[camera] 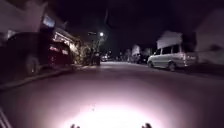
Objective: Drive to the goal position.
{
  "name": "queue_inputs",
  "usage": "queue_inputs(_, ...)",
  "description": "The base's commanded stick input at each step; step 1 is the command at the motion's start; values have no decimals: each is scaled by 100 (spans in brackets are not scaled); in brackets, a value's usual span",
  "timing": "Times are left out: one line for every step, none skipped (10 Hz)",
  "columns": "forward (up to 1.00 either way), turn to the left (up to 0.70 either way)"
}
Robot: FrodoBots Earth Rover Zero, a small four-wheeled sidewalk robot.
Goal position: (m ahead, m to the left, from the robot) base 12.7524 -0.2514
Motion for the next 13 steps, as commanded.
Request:
queue_inputs(70, 0)
queue_inputs(70, -4)
queue_inputs(70, -19)
queue_inputs(70, -34)
queue_inputs(70, -19)
queue_inputs(70, -3)
queue_inputs(70, 0)
queue_inputs(70, 0)
queue_inputs(70, 0)
queue_inputs(70, 0)
queue_inputs(70, 0)
queue_inputs(70, 0)
queue_inputs(70, 0)
